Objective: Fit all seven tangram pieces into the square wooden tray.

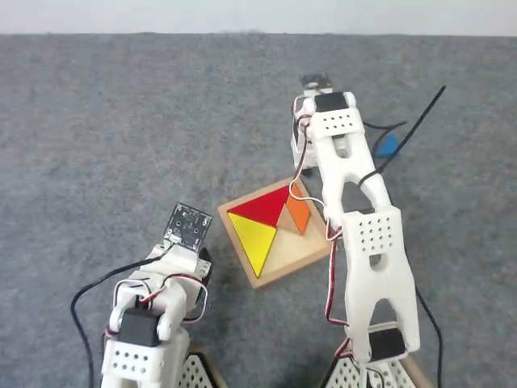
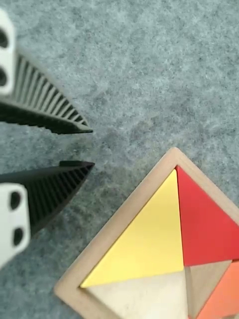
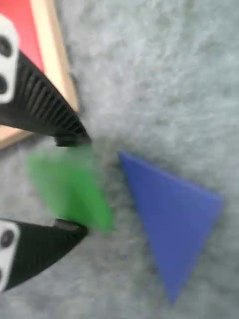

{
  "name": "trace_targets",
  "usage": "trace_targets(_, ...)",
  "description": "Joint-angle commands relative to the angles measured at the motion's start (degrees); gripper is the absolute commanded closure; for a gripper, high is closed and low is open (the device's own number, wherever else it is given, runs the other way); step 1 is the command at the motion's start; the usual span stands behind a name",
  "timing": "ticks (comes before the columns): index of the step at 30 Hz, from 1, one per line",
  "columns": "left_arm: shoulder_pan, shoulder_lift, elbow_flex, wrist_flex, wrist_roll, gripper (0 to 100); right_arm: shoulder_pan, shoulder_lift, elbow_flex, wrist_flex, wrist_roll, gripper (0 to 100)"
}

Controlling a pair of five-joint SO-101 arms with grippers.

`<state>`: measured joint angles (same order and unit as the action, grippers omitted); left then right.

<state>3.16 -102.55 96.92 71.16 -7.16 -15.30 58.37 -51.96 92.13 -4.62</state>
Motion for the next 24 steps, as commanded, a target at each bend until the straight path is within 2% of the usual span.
trace_targets(1, 0.1, -0.1, -0.4, 0.3, 0.4, 91, 0.8, -0.9, -1.2, 2.5, 0.8, 76.0)
trace_targets(10, 0.1, -0.1, -0.4, 0.3, 0.4, 91, 2.5, -0.9, -2.7, 0.0, -1.5, 76.6)
trace_targets(14, 0.1, -0.1, -0.4, 0.3, 0.4, 91, 4.7, -1.1, -3.9, 0.2, -1.1, 86.4)
trace_targets(17, 0.1, -0.1, -0.4, 0.3, 0.4, 91, 5.8, -0.6, -6.0, 0.3, 2.2, 90.5)
trace_targets(24, 0.1, -0.1, -0.4, 0.3, 0.4, 91, 6.4, -1.2, -7.0, 0.4, 7.8, 90.9)
